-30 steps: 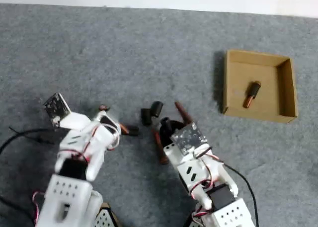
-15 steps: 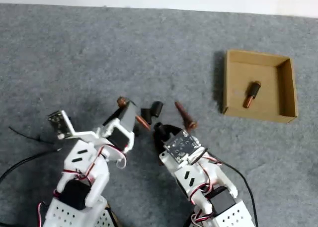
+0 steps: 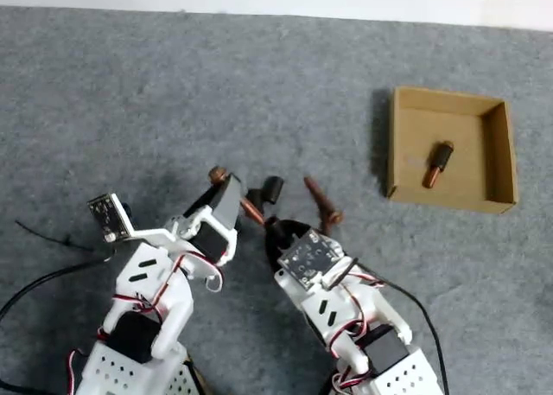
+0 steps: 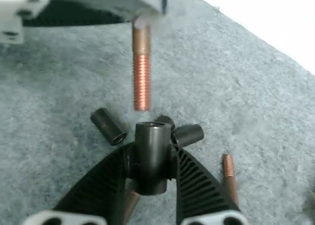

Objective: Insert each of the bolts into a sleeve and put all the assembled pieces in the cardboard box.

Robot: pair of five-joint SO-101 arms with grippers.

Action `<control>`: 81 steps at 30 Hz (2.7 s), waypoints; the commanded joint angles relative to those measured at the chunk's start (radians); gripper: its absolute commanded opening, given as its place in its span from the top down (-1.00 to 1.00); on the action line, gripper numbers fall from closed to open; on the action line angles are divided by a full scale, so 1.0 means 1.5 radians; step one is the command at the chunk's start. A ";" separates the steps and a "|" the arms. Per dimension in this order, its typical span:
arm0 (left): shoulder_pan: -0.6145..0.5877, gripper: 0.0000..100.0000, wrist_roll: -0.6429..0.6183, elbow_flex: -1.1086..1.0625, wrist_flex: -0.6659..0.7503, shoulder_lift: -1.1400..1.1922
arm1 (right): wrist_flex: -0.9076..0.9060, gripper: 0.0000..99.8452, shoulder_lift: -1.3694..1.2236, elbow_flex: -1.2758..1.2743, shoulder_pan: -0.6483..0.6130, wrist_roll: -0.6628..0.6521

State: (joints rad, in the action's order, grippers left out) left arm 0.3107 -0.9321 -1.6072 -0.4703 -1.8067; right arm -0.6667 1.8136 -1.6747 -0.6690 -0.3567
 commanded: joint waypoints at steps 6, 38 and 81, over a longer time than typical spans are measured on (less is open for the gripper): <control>0.040 0.99 0.003 0.003 0.021 -0.011 | -0.002 0.99 0.010 -0.048 -0.007 -0.007; 0.072 0.99 0.004 -0.044 0.024 -0.011 | -0.033 0.99 0.013 -0.044 -0.008 -0.007; 0.077 0.99 0.006 -0.059 0.003 -0.011 | -0.031 0.99 0.013 -0.041 0.001 -0.006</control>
State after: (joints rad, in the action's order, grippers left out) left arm 0.4012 -0.9291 -1.6763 -0.4672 -1.8098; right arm -0.7311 1.8136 -1.6747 -0.6797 -0.3598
